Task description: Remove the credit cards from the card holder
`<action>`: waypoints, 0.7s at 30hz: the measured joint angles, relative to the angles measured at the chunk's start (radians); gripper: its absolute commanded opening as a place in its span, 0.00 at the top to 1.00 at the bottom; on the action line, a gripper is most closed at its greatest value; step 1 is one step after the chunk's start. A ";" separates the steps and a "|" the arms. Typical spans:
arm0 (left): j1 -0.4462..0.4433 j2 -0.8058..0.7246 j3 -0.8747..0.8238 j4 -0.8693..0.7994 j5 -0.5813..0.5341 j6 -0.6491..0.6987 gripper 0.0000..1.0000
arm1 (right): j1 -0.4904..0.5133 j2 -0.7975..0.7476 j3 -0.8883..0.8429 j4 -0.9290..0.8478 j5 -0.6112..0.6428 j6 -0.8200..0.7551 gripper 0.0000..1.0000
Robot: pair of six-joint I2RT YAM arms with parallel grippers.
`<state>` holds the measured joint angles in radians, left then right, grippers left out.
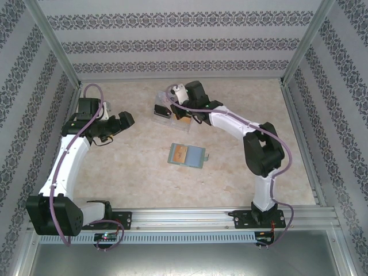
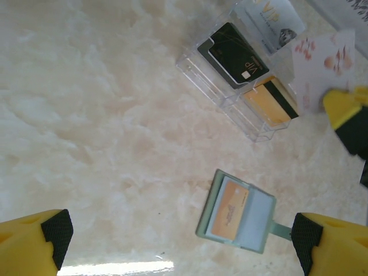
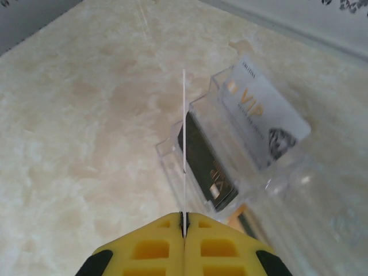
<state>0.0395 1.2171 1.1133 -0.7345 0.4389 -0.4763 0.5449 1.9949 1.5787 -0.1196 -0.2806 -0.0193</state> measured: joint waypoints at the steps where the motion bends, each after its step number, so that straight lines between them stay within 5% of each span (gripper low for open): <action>1: 0.002 0.000 -0.006 -0.002 -0.003 0.009 0.01 | -0.006 0.030 0.047 -0.013 -0.005 -0.029 1.00; 13: 0.009 0.047 -0.037 -0.012 0.005 0.058 0.01 | -0.059 0.281 0.425 -0.117 -0.097 -0.202 1.00; 21: 0.023 0.071 -0.038 -0.014 0.013 0.081 0.00 | -0.072 0.360 0.521 -0.171 -0.133 -0.262 1.00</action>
<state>0.0620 1.2877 1.0752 -0.7483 0.4522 -0.3954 0.4732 2.3554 2.0998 -0.2909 -0.4133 -0.2810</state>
